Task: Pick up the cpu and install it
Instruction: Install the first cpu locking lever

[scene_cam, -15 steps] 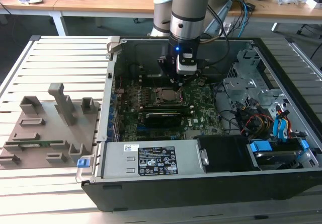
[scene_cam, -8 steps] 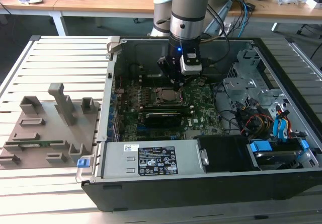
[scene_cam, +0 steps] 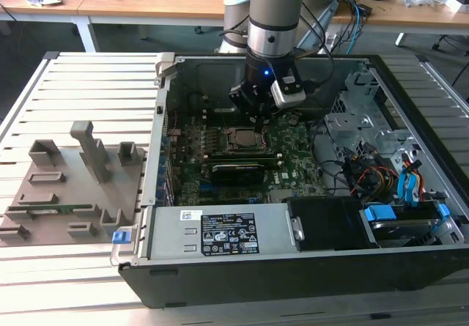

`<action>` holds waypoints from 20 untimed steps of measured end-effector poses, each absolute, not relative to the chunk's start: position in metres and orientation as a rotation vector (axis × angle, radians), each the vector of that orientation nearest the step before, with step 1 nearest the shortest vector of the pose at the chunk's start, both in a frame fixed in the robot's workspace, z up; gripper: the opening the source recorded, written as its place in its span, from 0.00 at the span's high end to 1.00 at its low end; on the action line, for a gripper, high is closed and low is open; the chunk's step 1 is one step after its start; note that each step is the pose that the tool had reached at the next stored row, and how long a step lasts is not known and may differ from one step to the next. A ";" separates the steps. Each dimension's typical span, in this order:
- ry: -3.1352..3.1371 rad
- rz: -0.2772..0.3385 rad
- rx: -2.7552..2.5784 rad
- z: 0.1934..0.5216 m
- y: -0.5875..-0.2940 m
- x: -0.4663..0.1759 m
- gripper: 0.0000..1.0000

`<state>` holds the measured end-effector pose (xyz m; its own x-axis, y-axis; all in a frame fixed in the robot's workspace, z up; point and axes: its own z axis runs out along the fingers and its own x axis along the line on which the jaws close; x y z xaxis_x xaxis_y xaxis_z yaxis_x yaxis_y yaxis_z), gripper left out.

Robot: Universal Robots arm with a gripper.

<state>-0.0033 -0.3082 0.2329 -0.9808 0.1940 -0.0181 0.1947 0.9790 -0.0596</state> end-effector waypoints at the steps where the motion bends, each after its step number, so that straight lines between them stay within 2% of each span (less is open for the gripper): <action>1: 3.116 -0.095 0.258 0.233 -0.308 -0.003 0.89; 20: 3.111 -0.091 -0.206 0.233 -0.308 -0.003 0.89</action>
